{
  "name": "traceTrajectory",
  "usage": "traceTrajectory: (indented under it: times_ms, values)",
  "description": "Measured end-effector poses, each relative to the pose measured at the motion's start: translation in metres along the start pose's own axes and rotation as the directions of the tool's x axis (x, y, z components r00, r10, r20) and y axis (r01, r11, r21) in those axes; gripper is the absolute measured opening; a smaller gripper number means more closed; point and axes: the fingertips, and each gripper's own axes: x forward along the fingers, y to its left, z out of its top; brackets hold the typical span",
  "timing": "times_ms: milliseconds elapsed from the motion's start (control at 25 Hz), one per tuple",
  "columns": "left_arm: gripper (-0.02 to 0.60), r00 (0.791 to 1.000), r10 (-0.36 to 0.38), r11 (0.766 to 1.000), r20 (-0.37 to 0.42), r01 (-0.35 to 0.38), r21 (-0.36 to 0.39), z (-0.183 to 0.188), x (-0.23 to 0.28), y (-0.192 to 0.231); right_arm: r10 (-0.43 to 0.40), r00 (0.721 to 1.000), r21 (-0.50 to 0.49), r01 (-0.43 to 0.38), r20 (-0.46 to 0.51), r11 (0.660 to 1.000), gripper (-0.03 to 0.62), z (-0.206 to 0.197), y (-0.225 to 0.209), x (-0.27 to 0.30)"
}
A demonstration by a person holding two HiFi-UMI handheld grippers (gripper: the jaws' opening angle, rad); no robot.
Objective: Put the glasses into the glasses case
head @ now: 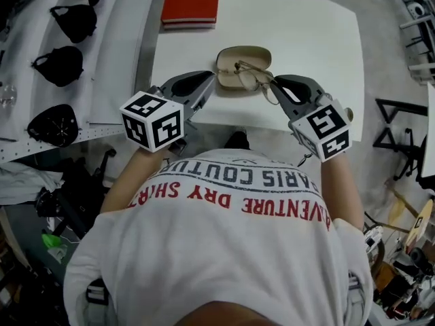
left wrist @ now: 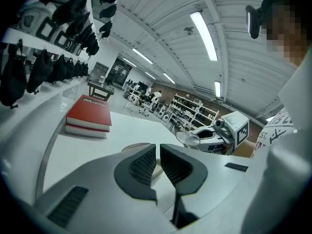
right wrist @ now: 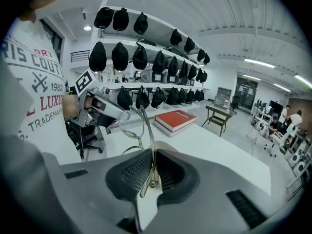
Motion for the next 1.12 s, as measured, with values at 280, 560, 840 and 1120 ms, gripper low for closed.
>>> traceTrajectory:
  times_ms: [280,560,840,1120]
  values:
    - [0.048,0.996,0.085,0.995,0.018,-0.084,-0.054,-0.004,0.003,0.015,0.086,0.996,-0.075,-0.088,-0.035,0.993,0.040,-0.001,-0.012,0.027]
    - [0.048,0.987,0.159,0.983,0.033,-0.156,-0.095,-0.005,0.004,0.024,0.155,0.983,-0.135,-0.168,-0.101,0.976,0.040,-0.011,-0.023,0.055]
    - [0.048,0.974,0.225,0.966,0.042,-0.217,-0.138,-0.013,0.000,0.037,0.212,0.962,-0.186,-0.243,-0.171,0.952,0.041,-0.027,-0.024,0.088]
    - [0.048,0.954,0.293,0.944,0.056,-0.280,-0.173,-0.020,0.002,0.041,0.267,0.937,-0.238,-0.319,-0.226,0.917,0.040,-0.044,-0.027,0.112]
